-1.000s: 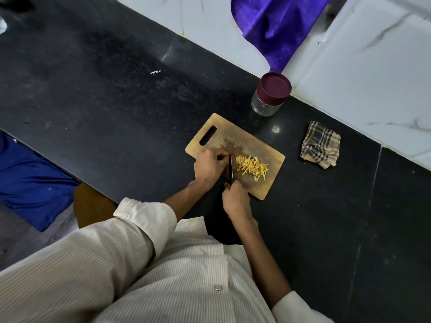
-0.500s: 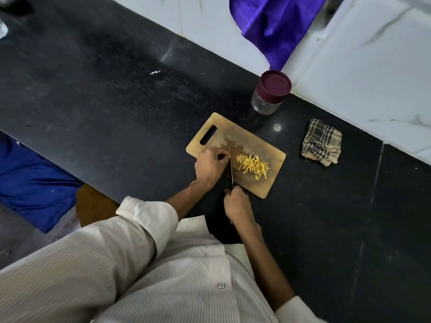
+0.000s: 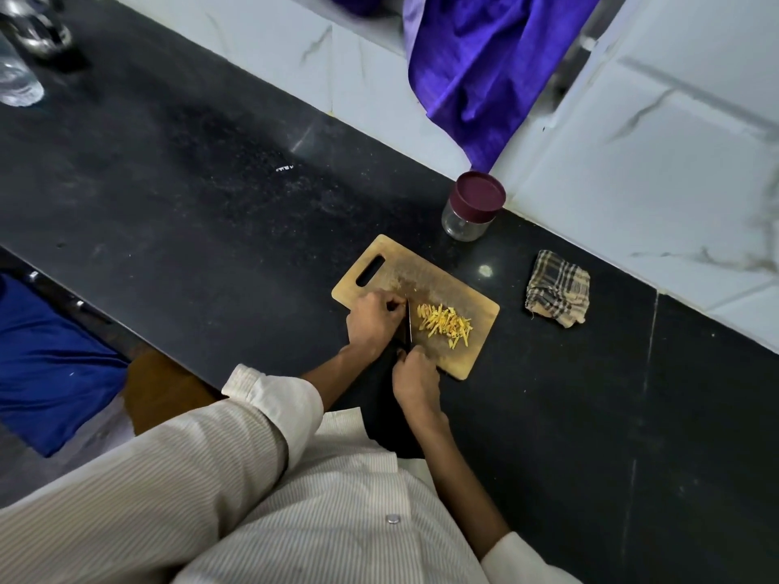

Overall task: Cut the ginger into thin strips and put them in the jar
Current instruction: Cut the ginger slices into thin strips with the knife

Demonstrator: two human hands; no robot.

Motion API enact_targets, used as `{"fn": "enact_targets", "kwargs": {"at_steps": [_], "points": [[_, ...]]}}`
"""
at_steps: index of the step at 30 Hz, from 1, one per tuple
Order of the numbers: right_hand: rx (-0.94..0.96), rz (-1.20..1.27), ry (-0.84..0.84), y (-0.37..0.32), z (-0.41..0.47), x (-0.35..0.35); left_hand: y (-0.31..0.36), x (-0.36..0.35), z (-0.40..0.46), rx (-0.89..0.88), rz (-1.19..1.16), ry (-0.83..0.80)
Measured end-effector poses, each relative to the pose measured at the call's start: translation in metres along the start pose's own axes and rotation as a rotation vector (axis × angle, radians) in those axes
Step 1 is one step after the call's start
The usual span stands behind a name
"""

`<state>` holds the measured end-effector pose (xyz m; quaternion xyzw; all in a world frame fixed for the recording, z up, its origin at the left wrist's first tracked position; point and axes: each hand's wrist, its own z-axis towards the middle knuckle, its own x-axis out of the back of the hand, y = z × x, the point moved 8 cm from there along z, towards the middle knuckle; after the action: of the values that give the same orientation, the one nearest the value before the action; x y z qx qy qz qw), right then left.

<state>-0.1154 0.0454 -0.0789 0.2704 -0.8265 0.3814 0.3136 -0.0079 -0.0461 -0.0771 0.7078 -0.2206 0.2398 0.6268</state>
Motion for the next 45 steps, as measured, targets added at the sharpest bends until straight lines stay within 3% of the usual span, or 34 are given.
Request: {"fn": "enact_targets", "kwargs": {"at_steps": [21,31,45], "points": [[-0.053,0.263,0.036,0.031,0.013,0.016,0.003,0.002,0.001,-0.021,-0.026,0.006],[0.068,0.217,-0.053,0.019,0.013,0.004,0.0,-0.001,0.005,-0.051,-0.047,-0.039],[0.084,0.183,-0.081,0.013,0.012,-0.004,0.002,0.001,0.001,-0.008,-0.033,0.012]]}}
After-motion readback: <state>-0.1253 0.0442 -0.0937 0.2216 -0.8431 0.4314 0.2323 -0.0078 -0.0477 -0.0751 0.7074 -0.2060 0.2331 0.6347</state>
